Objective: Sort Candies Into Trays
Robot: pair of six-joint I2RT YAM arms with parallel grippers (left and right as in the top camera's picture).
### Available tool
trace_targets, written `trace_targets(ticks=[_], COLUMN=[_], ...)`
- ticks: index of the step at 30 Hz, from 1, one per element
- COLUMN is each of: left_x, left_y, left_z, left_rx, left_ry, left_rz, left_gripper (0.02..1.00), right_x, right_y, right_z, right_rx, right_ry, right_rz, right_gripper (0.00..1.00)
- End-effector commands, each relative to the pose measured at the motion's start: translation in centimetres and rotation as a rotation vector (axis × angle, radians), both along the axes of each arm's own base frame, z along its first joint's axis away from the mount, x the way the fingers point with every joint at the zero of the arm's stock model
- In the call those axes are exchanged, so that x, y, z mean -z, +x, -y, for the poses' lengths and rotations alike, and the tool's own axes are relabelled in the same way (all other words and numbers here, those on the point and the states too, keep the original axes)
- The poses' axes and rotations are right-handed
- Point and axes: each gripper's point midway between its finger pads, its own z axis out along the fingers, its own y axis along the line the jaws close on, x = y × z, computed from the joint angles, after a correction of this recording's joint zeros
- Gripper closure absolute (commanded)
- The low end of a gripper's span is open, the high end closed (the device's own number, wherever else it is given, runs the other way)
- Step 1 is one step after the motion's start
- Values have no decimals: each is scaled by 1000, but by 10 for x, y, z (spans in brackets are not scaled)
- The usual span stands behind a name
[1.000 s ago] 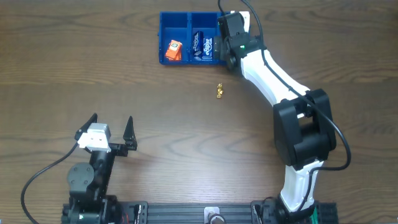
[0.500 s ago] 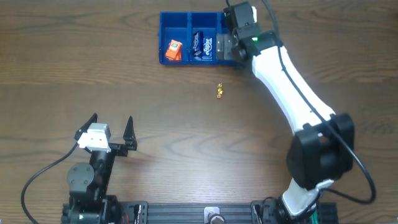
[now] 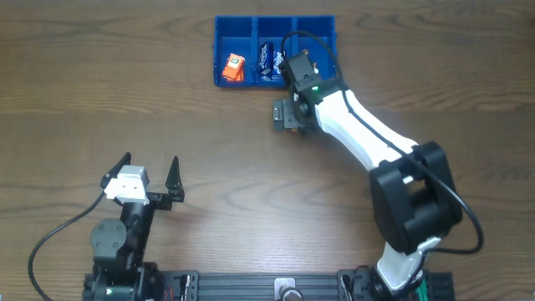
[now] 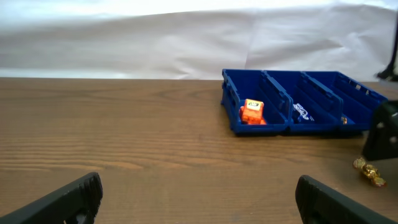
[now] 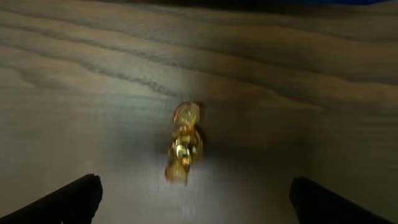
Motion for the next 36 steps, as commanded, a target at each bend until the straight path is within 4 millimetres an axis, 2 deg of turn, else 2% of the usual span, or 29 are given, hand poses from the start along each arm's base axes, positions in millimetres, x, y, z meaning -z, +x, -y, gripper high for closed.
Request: trace_targets(ticks=[1,6,9,11,15,17,20,24,29,31,33,35,36], left_x=[16,16,17,17,17,16,16,17,17,17,16,16,17], left_y=[-1,-1,-1,-1,-1,-1,-1,-1,-1,-1,-1,-1,-1], left_z=[1,1,1,1,1,1,1,1,1,1,1,1,1], left_rx=[10,10,10,10,10,10,10,10,10,10,10,10,10], left_ry=[16,16,16,16,16,16,16,15,15,15,15,15,16], left_rz=[-46,-46,-46,-46,-46,-46,-46,-46,-46,-46,-46,-46,-46], left_gripper=[20,20,20,20,20,20,20,20,20,20,20,23,20], right_x=[31,46,47,47,47,47,47,47,46,42,30,8,-11], right_y=[1,2,3,3,4,4,4,5,6,8,11,17,23], right_z=[1,2,5,5,7,7,8,8,7,7,5,4,5], right_rx=[28,66,86,89,109,109,111,111,112,112,112,112,116], right_ry=[-26,-31,-46,-47,-48,-48,-56,-56,-53,-49,-38,-23,-19], right_rz=[-42,-57,-52,-50,-47,-46,-42,-40,-34,-26,-6,43,88], right_gripper=[1,1,45,117,485,575,676,860,915,934,945,947,947])
